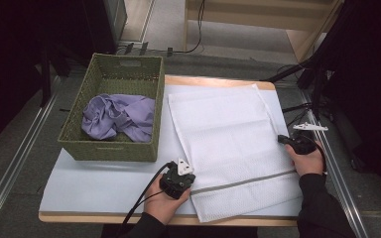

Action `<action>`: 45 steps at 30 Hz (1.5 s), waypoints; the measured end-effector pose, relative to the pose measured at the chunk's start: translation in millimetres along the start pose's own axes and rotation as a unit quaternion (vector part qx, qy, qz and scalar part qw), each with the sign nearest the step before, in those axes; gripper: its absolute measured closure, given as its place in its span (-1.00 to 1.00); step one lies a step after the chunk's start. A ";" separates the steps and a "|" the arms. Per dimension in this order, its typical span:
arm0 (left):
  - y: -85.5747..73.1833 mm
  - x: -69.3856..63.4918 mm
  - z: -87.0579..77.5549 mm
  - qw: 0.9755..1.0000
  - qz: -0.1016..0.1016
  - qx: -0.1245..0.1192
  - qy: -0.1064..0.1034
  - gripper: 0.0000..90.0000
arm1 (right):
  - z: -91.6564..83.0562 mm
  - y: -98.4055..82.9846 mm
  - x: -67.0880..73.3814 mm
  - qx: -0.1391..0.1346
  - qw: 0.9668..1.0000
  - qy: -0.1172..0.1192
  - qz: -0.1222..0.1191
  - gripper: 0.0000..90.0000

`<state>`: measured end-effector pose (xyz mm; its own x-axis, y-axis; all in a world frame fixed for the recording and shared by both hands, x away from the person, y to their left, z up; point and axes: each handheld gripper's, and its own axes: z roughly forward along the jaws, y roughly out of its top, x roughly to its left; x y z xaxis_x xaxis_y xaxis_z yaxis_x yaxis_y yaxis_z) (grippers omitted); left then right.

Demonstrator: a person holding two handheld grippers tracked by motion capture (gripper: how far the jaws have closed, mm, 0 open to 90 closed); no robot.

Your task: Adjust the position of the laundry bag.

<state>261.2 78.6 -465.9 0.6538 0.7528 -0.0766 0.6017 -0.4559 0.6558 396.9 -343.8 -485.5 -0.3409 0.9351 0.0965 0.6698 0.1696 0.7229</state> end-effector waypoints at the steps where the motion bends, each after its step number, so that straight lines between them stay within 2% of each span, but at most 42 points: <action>1: -0.5 2.7 -1.3 1.000 -0.003 0.001 0.001 1.00 | -1.7 -0.6 0.9 0.003 1.000 -0.001 0.000 1.00; 4: -1.7 11.1 -4.8 1.000 -0.010 -0.002 0.006 1.00 | -6.2 -2.7 3.6 0.007 1.000 0.005 0.010 1.00; 8: -2.8 21.4 -11.2 1.000 -0.021 -0.010 0.016 1.00 | -11.4 -5.7 11.0 0.003 1.000 0.011 -0.001 1.00; 14: -5.6 36.8 -20.5 0.999 -0.034 -0.019 0.032 1.00 | -18.1 -8.4 25.1 0.001 1.000 0.018 0.009 1.00; 20: -10.0 47.6 -27.6 0.998 -0.038 -0.028 0.050 1.00 | -24.5 -10.2 37.3 -0.007 0.999 0.022 0.025 1.00; 24: -12.5 54.0 -31.4 0.997 -0.041 -0.029 0.060 1.00 | -26.0 -13.7 45.9 -0.006 0.999 0.022 0.024 1.00; 35: -17.1 62.3 -35.6 0.995 -0.046 -0.039 0.075 1.00 | -22.2 -15.0 59.4 -0.014 1.000 0.020 0.016 1.00; 43: -19.3 63.0 -33.2 0.995 -0.045 -0.034 0.078 1.00 | -18.5 -15.7 59.7 -0.013 1.000 0.019 0.008 1.00; 45: -19.0 62.4 -34.9 0.995 -0.043 -0.035 0.079 1.00 | -19.6 -15.5 58.4 -0.018 1.000 0.019 0.013 0.86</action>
<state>274.6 150.9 -456.9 0.5174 0.8555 -0.0192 0.6155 -0.3565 0.7029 353.7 -298.0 -477.7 -0.3490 0.9265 0.1410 0.6549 0.1335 0.7438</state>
